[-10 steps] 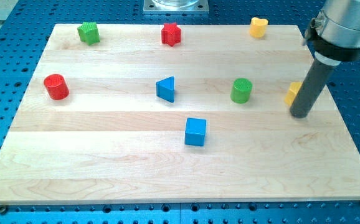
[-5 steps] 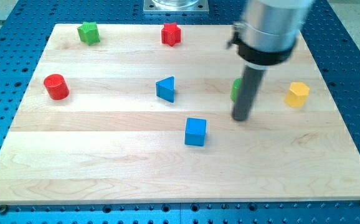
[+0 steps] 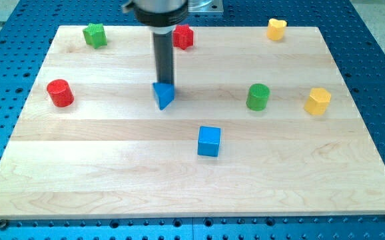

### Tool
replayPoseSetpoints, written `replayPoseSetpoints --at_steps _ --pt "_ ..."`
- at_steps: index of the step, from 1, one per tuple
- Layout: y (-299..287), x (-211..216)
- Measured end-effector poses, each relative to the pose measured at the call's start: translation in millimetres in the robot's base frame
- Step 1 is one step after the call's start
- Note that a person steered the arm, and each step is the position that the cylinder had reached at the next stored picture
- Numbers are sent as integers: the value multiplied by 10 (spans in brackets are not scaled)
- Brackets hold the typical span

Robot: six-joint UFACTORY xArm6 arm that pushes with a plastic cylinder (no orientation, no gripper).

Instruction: Place the triangle at the bottom left corner of the board

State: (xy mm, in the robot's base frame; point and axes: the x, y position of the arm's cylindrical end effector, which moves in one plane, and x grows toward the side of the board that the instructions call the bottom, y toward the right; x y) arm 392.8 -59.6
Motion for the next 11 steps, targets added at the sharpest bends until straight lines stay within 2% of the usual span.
replayPoseSetpoints --at_steps 1,2,7,8,9,11 --pt "-96 628" --pt "-380 854" --pt "-73 985" --pt "548 971" --pt "723 1033" --pt "-552 1341"
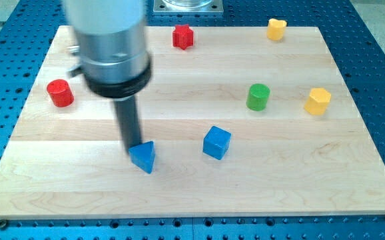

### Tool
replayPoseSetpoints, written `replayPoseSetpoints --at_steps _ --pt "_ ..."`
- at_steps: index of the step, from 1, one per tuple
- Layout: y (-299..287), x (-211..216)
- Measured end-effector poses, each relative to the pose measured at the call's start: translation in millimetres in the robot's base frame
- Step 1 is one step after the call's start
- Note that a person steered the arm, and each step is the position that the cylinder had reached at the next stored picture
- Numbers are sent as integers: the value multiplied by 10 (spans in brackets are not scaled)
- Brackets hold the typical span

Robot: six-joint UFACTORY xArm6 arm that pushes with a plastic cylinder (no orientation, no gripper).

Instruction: Place the triangle at the bottom left corner of the board

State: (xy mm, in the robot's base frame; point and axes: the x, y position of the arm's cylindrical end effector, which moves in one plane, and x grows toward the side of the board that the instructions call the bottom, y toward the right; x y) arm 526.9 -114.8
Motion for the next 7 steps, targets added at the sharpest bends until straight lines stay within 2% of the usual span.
replayPoseSetpoints --at_steps 1,2,3,4,5,7 --pt "-138 50" --pt "669 -99" --pt "937 176" --pt "838 390" --pt "402 452" --pt "-934 452"
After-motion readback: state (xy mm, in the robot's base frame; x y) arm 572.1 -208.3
